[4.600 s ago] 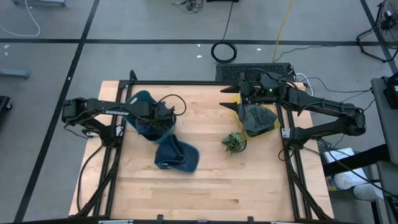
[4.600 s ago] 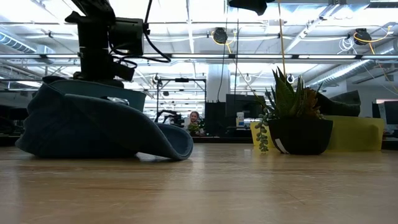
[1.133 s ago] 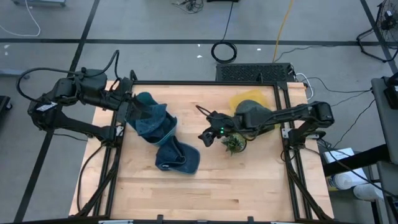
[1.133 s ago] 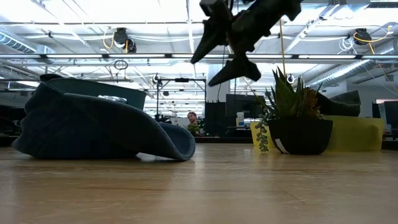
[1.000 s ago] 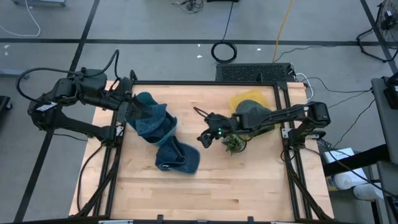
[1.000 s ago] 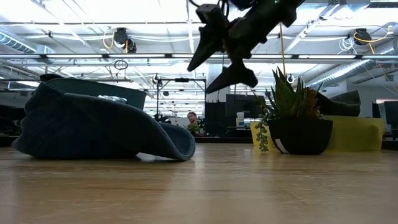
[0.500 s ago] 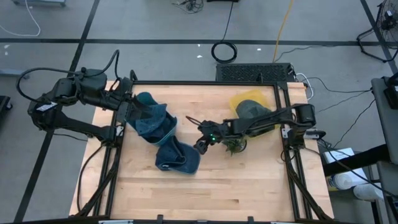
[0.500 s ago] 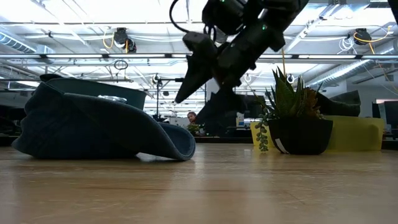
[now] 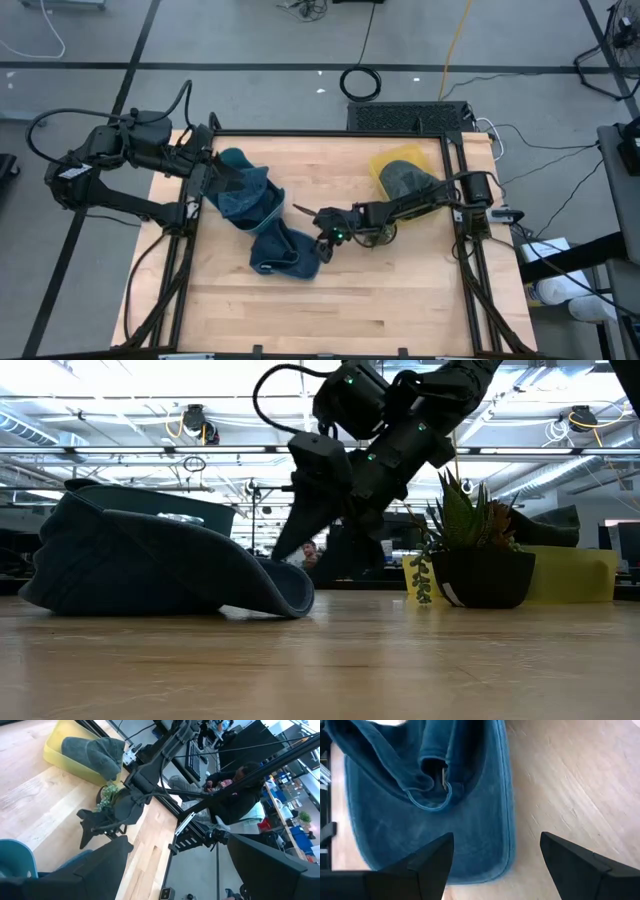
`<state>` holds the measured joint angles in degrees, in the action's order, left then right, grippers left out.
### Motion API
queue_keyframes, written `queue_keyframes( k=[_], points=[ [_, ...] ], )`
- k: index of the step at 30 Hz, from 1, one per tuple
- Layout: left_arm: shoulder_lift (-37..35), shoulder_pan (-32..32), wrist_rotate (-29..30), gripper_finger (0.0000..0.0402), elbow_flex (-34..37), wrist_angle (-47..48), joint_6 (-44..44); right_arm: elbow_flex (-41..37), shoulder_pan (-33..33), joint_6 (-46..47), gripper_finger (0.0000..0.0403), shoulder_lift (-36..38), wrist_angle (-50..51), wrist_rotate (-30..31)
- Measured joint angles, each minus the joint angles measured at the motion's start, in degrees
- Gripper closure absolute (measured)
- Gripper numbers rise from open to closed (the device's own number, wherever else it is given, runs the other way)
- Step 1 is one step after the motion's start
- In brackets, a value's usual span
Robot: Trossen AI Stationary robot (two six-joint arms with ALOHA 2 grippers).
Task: Pick & Place hat
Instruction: Put the blue cap into the blue bin
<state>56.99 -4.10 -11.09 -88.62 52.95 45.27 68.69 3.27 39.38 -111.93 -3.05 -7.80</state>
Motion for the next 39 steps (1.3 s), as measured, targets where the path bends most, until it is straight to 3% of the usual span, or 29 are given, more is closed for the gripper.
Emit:
queue_keyframes(
  k=[22,27,36,39],
  points=[
    [0.0,0.01,0.11,0.005,0.0,-0.01,-0.89,-0.02,0.19,-2.19,0.0133,-2.24,-4.69,1.45],
    [0.0,0.0,0.11,0.005,0.0,0.0,-1.9,0.11,0.19,-1.98,0.0197,-2.0,-5.63,-1.44],
    [0.0,0.02,-1.44,0.005,0.0,0.96,-2.14,0.04,0.59,-2.51,0.0385,-2.11,-5.49,-2.06],
    [0.0,0.02,-1.46,0.005,0.0,0.95,-1.43,0.07,0.58,-1.22,0.0393,-2.08,-5.75,-2.99]
  ],
)
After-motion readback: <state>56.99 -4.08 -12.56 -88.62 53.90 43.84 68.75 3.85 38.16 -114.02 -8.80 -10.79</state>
